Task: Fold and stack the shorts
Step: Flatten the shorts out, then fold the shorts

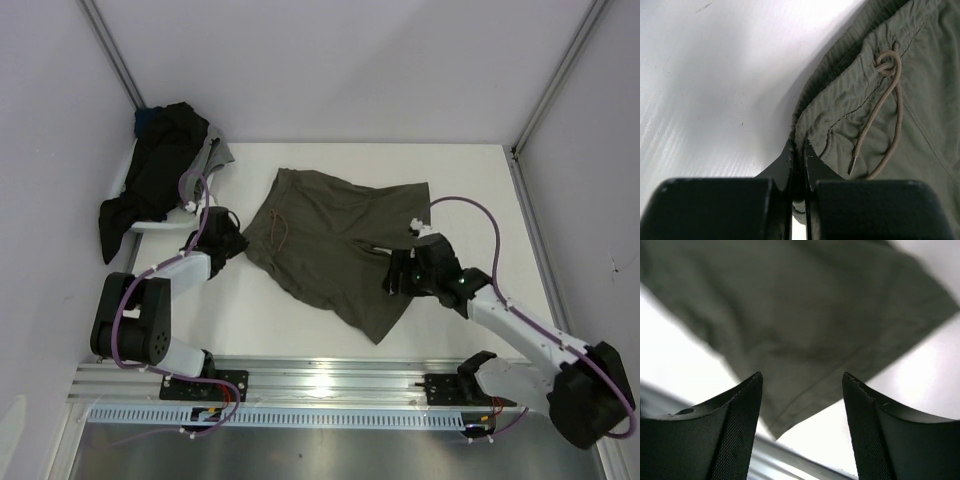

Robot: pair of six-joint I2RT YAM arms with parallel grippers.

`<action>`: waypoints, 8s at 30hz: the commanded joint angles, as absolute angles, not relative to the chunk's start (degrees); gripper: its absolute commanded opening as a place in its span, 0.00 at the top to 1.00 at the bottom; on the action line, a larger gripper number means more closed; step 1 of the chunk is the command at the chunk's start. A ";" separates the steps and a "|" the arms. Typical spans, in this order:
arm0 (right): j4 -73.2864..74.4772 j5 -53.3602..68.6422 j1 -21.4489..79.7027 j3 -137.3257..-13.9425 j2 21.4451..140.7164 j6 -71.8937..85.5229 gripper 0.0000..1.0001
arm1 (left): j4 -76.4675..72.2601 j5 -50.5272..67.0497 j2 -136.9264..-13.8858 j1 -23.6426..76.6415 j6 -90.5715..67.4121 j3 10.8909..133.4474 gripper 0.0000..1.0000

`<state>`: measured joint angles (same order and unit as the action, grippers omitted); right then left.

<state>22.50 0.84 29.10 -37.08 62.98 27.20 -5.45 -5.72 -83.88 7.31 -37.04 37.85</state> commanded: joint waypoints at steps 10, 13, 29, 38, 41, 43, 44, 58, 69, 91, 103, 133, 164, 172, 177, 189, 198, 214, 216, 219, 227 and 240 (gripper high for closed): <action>25.49 -10.71 60.70 -38.06 62.57 24.52 0.41 | -2.47 -6.59 -84.46 6.33 -34.54 43.68 1.00; 26.62 -15.63 64.59 -38.93 65.47 25.92 0.41 | -2.29 -6.24 -84.90 5.98 -34.19 43.77 1.00; 28.92 -27.16 74.97 -43.86 80.24 26.89 0.53 | -1.67 -5.10 -85.96 5.10 -33.75 45.26 1.00; 31.64 -30.05 78.66 -46.84 86.04 28.65 0.79 | -1.14 -4.13 -87.10 4.22 -33.84 46.14 1.00; 31.99 -29.89 80.15 -47.72 87.71 28.39 0.98 | -0.97 -3.78 -87.45 3.35 -33.49 46.32 1.00; 32.25 -29.36 81.47 -48.07 88.33 27.86 1.00 | -0.44 -3.34 -87.63 2.64 -33.31 46.76 1.00; 32.52 -29.18 83.04 -48.60 88.42 27.43 1.00 | -0.44 -2.90 -87.97 1.68 -33.31 46.93 1.00; 35.77 -27.16 91.05 -52.99 92.63 25.67 1.00 | 4.04 -1.14 -91.32 -2.28 -31.20 51.94 1.00; 33.66 -20.30 94.66 -55.19 92.99 21.09 1.00 | 9.67 -1.14 -87.98 -6.50 -29.18 54.49 1.00; 40.34 -19.86 67.01 -58.27 67.94 19.51 1.00 | 32.33 -4.13 -79.45 -6.68 -44.29 64.59 1.00; 40.52 -18.37 56.17 -68.99 68.02 11.52 1.00 | 38.85 -3.43 -85.61 -6.68 -50.44 75.23 1.00; 27.87 -0.71 24.70 -83.85 92.46 4.83 1.00 | 19.25 8.70 -99.40 -6.24 -76.63 81.47 1.00; 21.08 2.47 13.89 -102.56 122.33 8.96 1.00 | -10.28 3.17 -122.78 1.23 -92.29 90.97 1.00; 21.27 2.29 11.69 -104.06 124.37 11.51 0.65 | -9.49 1.41 -123.49 1.41 -90.97 90.97 0.25; 21.36 1.75 11.34 -102.48 120.42 11.60 0.43 | -3.88 0.00 -119.28 1.41 -87.72 91.23 0.01; 8.37 24.60 5.80 -84.30 114.78 26.00 0.25 | 11.59 2.98 -113.21 2.19 -67.16 97.47 0.01; -3.24 30.57 3.52 -79.28 118.82 32.07 0.26 | 19.69 5.45 -108.64 2.55 -50.28 95.72 0.01; -7.56 28.39 4.83 -79.10 125.42 35.07 0.29 | 19.77 4.48 -102.13 4.22 -40.17 88.33 0.02; -7.47 28.13 5.36 -79.45 126.12 34.98 0.31 | 19.86 4.22 -101.60 4.31 -39.82 87.81 0.02; -7.38 26.90 6.50 -79.54 126.56 34.81 0.34 | 19.95 4.22 -101.25 4.31 -39.46 87.10 0.03; -3.08 21.71 9.23 -81.12 127.35 33.14 0.72 | 21.18 2.38 -101.07 5.54 -36.31 85.78 0.03; 8.44 13.62 10.90 -64.11 109.19 27.60 1.00 | 23.73 0.79 -105.29 10.10 -25.67 88.94 0.02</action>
<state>2.57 17.30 9.89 -70.04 115.42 30.76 23.73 1.34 -104.29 8.56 -30.94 86.08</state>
